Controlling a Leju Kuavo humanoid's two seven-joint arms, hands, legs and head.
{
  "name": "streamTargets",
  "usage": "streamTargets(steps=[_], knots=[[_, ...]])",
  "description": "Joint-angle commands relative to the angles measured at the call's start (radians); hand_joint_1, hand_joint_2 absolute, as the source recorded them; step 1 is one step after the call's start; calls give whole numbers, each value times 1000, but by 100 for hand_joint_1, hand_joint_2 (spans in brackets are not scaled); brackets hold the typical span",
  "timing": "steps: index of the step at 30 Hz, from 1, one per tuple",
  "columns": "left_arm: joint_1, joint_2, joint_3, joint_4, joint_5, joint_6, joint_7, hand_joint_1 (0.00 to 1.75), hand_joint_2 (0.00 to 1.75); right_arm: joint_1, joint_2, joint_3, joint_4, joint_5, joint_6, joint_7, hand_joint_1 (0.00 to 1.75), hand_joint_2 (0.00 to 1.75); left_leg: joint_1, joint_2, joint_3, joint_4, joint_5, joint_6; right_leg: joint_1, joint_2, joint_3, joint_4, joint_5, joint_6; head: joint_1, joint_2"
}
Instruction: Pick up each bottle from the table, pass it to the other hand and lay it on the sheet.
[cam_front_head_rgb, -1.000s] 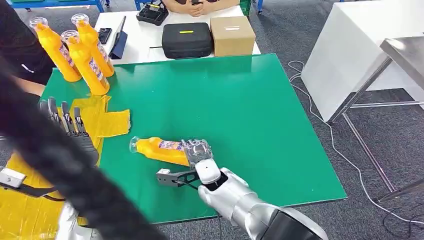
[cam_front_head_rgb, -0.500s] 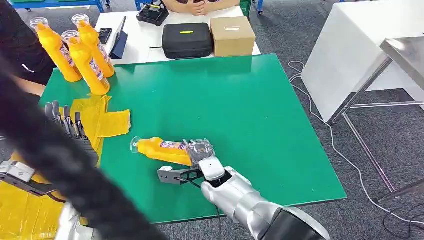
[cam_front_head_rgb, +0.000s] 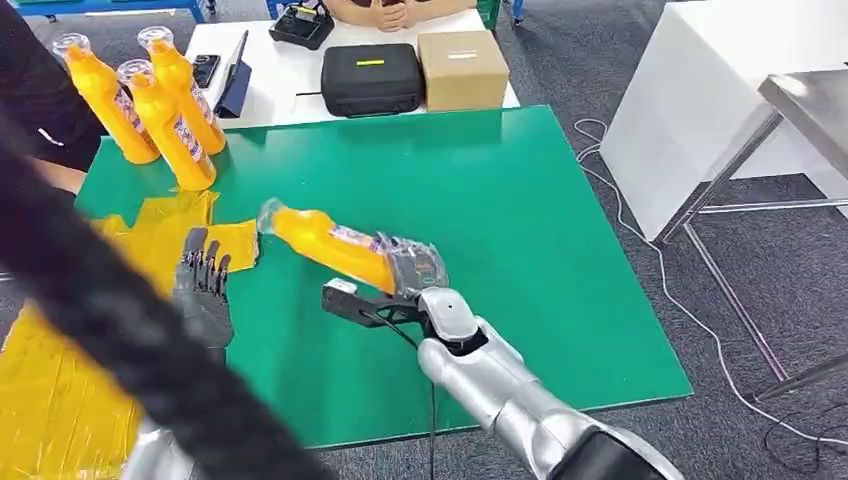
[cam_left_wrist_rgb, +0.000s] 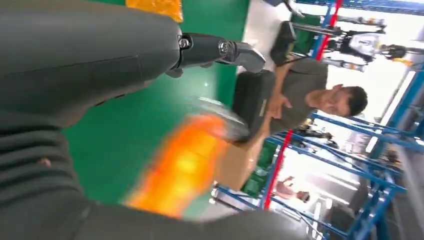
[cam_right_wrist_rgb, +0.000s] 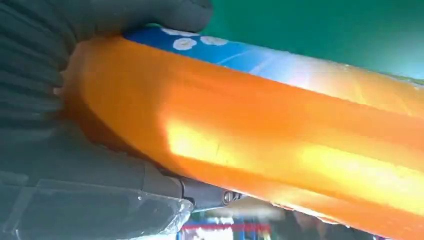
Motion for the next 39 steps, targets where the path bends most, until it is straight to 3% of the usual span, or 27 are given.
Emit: streamTargets(steps=[1, 16, 21, 32, 39], knots=[[-31, -14, 39, 53, 2, -20, 21, 0, 175, 21, -49, 28, -223, -14, -8, 4, 175, 175, 0, -3, 3, -1, -2, -2, 1, -5, 4, -1, -3, 0, 0, 0], [-30, -27, 56, 34, -1, -6, 39, 0, 175, 38, -22, 49, -240, -2, 2, 5, 175, 175, 1, -1, -2, 0, -2, -2, 1, -2, -1, 0, -3, 0, 0, 0], [-13, -30, 71, 1, 0, -13, 44, 0, 175, 38, 11, 128, -223, 21, 42, -7, 175, 175, 1, 1, -1, -1, -3, -2, 1, 0, 0, 0, -3, -1, 0, 0], [48, -32, 53, -114, 104, -184, 101, 0, 175, 28, 76, 266, -109, 89, 112, 3, 175, 175, 1, 2, -2, -2, -2, -1, 1, 1, -2, -1, -2, 0, 0, 0], [48, -32, 53, -114, 104, -184, 101, 0, 175, 28, 76, 266, -109, 89, 112, 3, 175, 175, 2, -1, -2, -2, -2, -2, 1, -2, 0, -1, -3, -1, 0, 0]])
